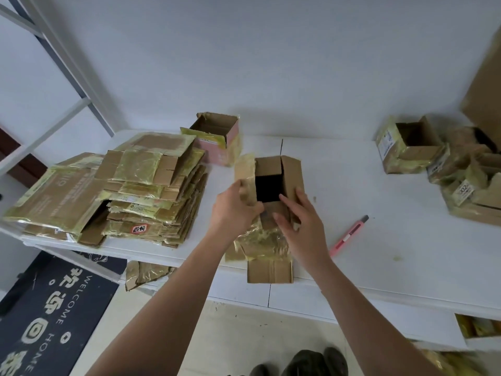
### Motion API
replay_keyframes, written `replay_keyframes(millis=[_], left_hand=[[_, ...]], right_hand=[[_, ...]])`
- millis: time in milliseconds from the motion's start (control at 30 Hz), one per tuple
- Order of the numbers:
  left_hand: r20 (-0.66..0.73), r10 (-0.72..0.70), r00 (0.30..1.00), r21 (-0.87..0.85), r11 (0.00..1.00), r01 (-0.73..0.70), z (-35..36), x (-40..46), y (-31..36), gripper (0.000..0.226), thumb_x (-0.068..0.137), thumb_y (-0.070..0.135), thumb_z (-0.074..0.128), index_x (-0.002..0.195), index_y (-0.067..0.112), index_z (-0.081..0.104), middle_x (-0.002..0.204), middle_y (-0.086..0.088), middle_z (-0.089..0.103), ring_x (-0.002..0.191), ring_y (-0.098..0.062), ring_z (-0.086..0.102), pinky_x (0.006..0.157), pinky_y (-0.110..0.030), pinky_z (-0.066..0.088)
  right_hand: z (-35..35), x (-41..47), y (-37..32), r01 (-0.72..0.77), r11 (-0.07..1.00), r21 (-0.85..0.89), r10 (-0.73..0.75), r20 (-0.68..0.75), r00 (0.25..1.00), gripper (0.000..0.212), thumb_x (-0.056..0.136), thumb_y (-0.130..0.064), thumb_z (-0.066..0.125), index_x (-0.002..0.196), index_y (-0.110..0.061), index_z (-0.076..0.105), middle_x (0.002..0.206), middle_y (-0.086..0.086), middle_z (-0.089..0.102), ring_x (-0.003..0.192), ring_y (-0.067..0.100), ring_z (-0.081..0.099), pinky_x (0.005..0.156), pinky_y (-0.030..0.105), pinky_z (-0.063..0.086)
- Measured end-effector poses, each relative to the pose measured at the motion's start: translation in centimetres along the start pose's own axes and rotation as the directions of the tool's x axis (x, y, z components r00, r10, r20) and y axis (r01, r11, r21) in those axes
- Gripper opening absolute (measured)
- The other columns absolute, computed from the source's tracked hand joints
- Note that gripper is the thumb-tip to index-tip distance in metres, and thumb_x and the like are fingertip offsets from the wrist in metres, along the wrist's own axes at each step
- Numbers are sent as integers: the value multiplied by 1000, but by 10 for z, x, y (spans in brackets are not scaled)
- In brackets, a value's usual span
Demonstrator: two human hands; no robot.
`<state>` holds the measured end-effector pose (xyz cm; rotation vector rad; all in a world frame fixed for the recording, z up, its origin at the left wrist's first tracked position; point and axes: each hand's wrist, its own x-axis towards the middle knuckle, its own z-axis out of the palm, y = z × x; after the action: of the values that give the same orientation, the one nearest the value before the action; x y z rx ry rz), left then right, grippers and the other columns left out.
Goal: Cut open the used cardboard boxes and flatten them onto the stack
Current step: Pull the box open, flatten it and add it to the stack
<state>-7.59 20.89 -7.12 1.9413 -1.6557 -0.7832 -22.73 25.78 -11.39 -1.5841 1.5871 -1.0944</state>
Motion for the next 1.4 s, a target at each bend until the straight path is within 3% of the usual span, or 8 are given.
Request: replay_keyframes(millis=[167,333,667,800,1000,1133,1267,1400], left_hand=[[58,-4,998,-61,998,8,2,6,4,70,79,36,74,141,18,47,91,15,58,75,-9,60,64,-29,52],[205,-65,977,-242,963,115,-7,9,3,69,83,24,70,146,19,43,88,-4,65,59,-17,56,53,-27,46],[383,-16,924,-624,733,272,-33,4,-7,33,97,4,44,78,14,69,63,-4,66,59,-29,65,63,-45,58],[358,-13,933,-693,667,276,-33,5,-5,21,96,1,44,96,4,64,64,-7,54,51,-16,52,61,-37,53],[190,-148,971,-875,424,236,-36,9,1,25,98,4,45,108,9,67,94,-13,72,76,-20,69,65,-33,60],[152,-202,967,-938,278,206,-25,5,3,28,100,4,43,110,15,66,99,-11,73,85,-22,71,80,-41,60],[183,-197,963,-958,183,220,-12,-4,4,32,101,4,40,121,14,62,115,-16,68,101,-29,67,90,-49,55],[244,-163,956,-947,172,271,-5,-12,7,33,102,5,39,127,15,58,121,-18,65,112,-35,62,89,-52,55]], right_hand=[[-6,15,12,-41,998,40,39,51,998,51,90,-25,70,139,-19,55,158,3,33,143,9,30,95,-9,19],[-5,22,17,-45,997,61,40,83,996,48,93,-19,67,139,-18,54,156,7,36,143,16,36,118,27,30],[-12,28,21,-51,997,-51,58,144,988,42,101,-23,52,144,-20,49,159,6,30,145,21,32,118,35,33],[-20,38,7,-74,977,-201,111,179,978,40,105,-36,34,140,-23,49,152,5,24,135,20,41,109,32,38],[-42,34,-20,6,970,244,20,-102,995,39,93,-50,57,111,-17,65,103,-22,62,104,-8,57,92,18,48],[-35,14,-14,-69,977,203,127,-288,949,25,86,-29,74,100,-33,54,130,-1,48,126,15,48,100,21,44],[-32,6,-8,-471,723,505,556,-20,831,78,86,-37,74,147,-29,26,148,4,37,125,21,48,98,34,48],[-33,8,-8,-439,527,728,489,163,857,45,98,-14,59,138,-27,45,123,6,61,104,17,65,73,30,60]])
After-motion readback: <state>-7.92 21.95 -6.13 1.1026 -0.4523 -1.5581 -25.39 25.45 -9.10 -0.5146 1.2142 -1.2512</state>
